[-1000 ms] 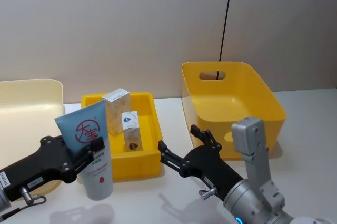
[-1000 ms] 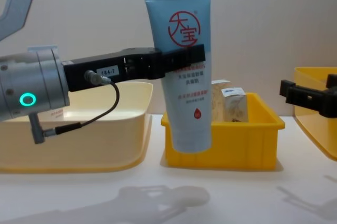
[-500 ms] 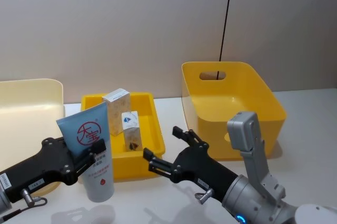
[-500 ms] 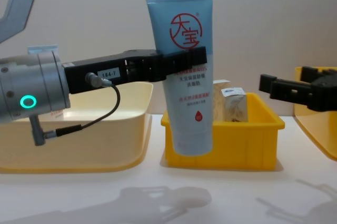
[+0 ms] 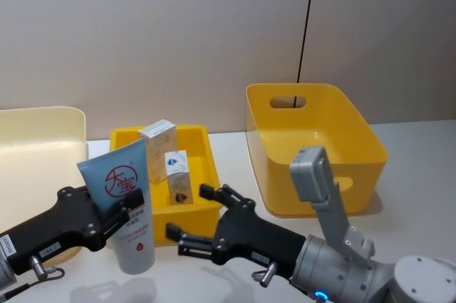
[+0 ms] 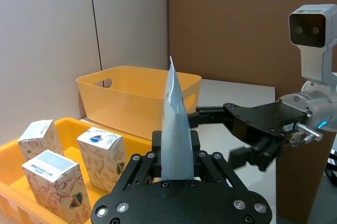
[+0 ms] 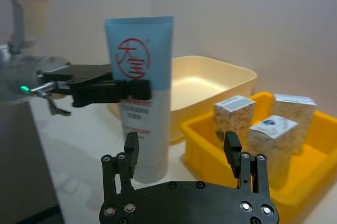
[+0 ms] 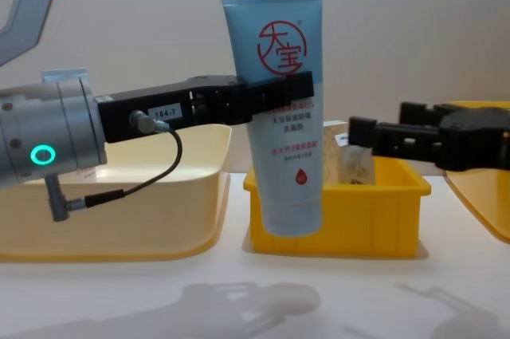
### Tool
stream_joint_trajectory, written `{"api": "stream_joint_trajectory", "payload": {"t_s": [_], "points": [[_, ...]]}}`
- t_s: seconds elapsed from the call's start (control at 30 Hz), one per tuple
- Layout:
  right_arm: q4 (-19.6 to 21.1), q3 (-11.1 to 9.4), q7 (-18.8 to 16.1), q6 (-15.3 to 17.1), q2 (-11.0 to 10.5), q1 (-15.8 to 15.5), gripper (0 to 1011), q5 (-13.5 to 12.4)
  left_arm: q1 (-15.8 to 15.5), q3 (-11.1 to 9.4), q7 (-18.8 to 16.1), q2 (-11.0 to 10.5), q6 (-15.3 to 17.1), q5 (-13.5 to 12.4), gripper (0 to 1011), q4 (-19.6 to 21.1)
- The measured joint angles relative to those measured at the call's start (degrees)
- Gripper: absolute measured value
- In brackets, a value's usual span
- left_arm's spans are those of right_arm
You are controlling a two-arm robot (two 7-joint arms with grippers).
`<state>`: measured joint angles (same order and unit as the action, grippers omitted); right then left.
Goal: Bimanual collaborative sorting of washing and personal care products
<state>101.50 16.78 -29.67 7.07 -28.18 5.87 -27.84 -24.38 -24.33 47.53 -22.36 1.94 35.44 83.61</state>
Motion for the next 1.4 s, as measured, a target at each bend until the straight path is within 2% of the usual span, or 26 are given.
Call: {"api": "stream_joint_trajectory", "payload": {"t_s": [0.2,0.43,0.73,1.4], "points": [[-1.45,2.04,-4.37,1.31,-0.89,2.48,1004,-1.20,0.00,-0.01,0.03,0.00,0.00,0.00,270,0.00],[-3.62,4.28,-7.03,2.06,-0.93,5.17,1004,-1.45,0.00,-0.02,0.03,0.00,0.00,0.00,269,0.00],[-6.18,6.18,-7.69,2.03,-0.12,7.59,1004,-1.13,0.00,-0.01,0.03,0.00,0.00,0.00,270,0.00],[-12.60,10.16,-8.60,0.05,3.54,13.10,1004,-0.50,0.00,-0.01,0.02,0.00,0.01,0.00,269,0.01]]}}
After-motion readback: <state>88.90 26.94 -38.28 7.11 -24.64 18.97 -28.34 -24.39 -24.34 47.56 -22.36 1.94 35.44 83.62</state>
